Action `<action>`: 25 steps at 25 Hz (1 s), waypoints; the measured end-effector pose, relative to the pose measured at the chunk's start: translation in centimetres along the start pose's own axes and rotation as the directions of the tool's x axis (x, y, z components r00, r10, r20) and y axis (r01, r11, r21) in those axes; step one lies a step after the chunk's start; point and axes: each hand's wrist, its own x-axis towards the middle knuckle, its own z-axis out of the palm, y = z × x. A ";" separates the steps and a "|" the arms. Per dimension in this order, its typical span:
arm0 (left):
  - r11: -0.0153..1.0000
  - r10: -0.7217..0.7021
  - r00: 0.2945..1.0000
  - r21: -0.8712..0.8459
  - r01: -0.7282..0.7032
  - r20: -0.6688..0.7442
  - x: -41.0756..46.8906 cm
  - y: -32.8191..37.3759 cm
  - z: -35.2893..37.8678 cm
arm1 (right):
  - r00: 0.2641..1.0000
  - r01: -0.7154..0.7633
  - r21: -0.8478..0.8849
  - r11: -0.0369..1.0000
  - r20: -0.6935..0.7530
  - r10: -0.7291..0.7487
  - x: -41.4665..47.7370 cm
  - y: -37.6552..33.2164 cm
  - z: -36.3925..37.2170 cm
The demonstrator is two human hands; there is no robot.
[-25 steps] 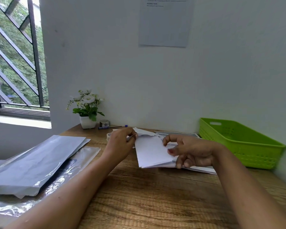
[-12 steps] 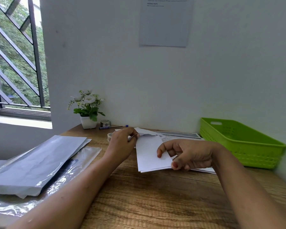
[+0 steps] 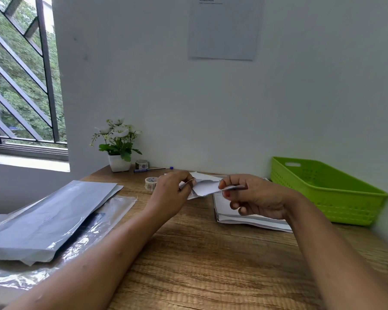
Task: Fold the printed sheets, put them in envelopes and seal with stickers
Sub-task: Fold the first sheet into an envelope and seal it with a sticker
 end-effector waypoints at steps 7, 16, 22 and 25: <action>0.999 0.036 0.999 0.006 -0.036 -0.002 -0.1 0.3 -0.3 | 0.996 0.037 0.011 0.999 -0.084 -0.036 -0.2 -0.2 -0.7; 0.997 0.073 0.997 -0.041 -0.073 0.005 -0.1 0.2 0.0 | 0.889 0.155 -0.303 0.940 -0.373 -0.267 1.6 0.8 -0.9; 0.996 0.087 0.996 -0.038 -0.086 0.034 -0.2 0.4 0.3 | 0.780 0.108 -0.732 0.673 -0.357 -0.513 2.4 1.7 -0.3; 0.993 0.106 0.993 -0.050 -0.103 0.053 -0.4 0.7 0.4 | 0.779 0.129 -0.820 0.558 -0.264 -0.568 2.4 1.7 0.0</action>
